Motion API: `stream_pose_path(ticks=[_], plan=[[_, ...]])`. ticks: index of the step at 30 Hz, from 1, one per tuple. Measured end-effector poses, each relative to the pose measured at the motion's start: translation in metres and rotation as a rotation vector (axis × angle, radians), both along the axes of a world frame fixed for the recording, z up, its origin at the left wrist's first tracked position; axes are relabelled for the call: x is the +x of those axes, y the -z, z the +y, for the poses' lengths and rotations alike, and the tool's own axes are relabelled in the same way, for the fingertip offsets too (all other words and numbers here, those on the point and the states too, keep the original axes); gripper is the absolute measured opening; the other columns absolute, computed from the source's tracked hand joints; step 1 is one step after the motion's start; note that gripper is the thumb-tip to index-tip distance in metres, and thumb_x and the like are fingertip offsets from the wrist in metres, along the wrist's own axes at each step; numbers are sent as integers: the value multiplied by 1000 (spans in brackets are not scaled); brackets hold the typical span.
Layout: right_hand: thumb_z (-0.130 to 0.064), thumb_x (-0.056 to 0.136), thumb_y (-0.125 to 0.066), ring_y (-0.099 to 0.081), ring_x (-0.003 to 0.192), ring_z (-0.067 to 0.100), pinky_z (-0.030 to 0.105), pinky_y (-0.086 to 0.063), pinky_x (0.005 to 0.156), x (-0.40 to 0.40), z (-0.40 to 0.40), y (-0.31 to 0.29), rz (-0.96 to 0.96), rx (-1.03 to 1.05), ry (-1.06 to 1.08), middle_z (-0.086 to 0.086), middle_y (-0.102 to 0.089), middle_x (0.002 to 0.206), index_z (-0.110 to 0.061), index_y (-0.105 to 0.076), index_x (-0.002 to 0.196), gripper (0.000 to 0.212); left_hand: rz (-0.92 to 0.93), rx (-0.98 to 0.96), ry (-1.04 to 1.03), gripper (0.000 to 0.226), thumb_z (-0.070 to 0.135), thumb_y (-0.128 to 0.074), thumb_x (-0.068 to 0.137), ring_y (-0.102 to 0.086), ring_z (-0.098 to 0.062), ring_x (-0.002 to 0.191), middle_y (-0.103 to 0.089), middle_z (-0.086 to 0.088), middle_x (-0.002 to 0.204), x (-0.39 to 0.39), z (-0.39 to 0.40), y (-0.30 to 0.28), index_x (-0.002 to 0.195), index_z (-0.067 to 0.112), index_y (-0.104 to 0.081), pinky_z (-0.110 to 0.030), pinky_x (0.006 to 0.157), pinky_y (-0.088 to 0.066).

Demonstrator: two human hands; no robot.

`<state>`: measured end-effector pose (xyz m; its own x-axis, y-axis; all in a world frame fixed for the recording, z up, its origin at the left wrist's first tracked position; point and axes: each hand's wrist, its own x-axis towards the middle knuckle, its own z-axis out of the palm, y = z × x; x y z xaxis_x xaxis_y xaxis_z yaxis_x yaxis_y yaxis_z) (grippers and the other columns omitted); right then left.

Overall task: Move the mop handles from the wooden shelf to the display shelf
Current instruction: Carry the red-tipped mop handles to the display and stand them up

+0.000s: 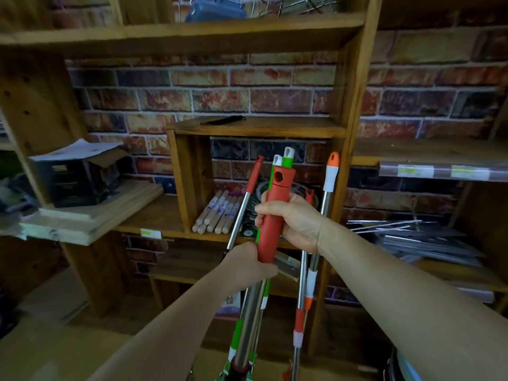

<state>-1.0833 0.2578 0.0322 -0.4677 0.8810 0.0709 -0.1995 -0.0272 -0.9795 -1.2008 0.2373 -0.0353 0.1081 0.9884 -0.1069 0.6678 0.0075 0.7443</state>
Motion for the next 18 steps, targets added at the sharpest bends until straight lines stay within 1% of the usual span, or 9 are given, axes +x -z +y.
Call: stream_pose_path(ticks=[3,5,8,9,11,13,15,16,18], plan=[[5,85,-54,-54,55,13,24,-50,61,10,-14,0,-10,12,41,3,-52,63,-12,-50,73,22,-15,9,33,20,27,-66,75,-51,-18,68,-52,-6,76,10,-10,-1,77,10,-55,-29,63,-42],[4,85,-55,-54,56,15,26,-50,62,17,-23,0,-1,12,80,3,-53,63,-13,-51,74,21,-4,25,62,21,28,-65,78,-50,-17,64,-51,-5,73,17,-16,-2,75,10,-54,-27,60,-40],[4,85,-56,-55,59,16,25,-51,63,24,-36,-1,26,12,142,2,-55,61,-13,-52,73,21,-18,18,131,22,29,-64,81,-48,-14,61,-48,-1,70,22,-23,-6,73,12,-52,-22,56,-38],[4,85,-56,-56,59,16,25,-52,64,24,-40,-1,38,10,156,2,-56,60,-12,-52,73,21,-24,-1,157,21,29,-64,81,-49,-14,64,-50,-3,72,22,-25,-6,76,12,-53,-22,58,-39],[5,85,-56,-59,60,16,26,-54,66,22,-48,-3,39,12,177,2,-58,60,-12,-53,73,20,-57,-48,206,26,34,-65,77,-54,-17,71,-56,-7,79,18,-26,-4,84,9,-59,-27,66,-44],[5,85,-55,-61,60,15,28,-54,70,14,-55,-5,29,19,186,3,-60,61,-11,-53,73,20,-115,-93,247,29,36,-67,74,-58,-17,77,-60,-7,82,10,-28,-3,84,9,-61,-28,74,-45],[5,85,-55,-60,58,13,28,-54,70,3,-61,-7,19,27,195,2,-60,59,-12,-54,73,21,-193,-141,305,18,29,-65,81,-62,-15,83,-67,-3,78,0,-32,-3,77,11,-63,-22,78,-43],[5,85,-55,-59,57,13,28,-54,69,-3,-63,-7,19,28,204,0,-59,57,-12,-54,72,21,-235,-167,339,16,24,-64,83,-63,-14,87,-69,-1,75,-4,-34,-4,72,13,-64,-20,80,-42],[3,85,-56,-57,53,11,28,-52,68,-13,-66,-5,34,23,238,-1,-58,54,-13,-55,72,21,-291,-203,397,18,22,-64,84,-64,-16,90,-70,1,69,-13,-36,-5,67,16,-62,-22,88,-41]])
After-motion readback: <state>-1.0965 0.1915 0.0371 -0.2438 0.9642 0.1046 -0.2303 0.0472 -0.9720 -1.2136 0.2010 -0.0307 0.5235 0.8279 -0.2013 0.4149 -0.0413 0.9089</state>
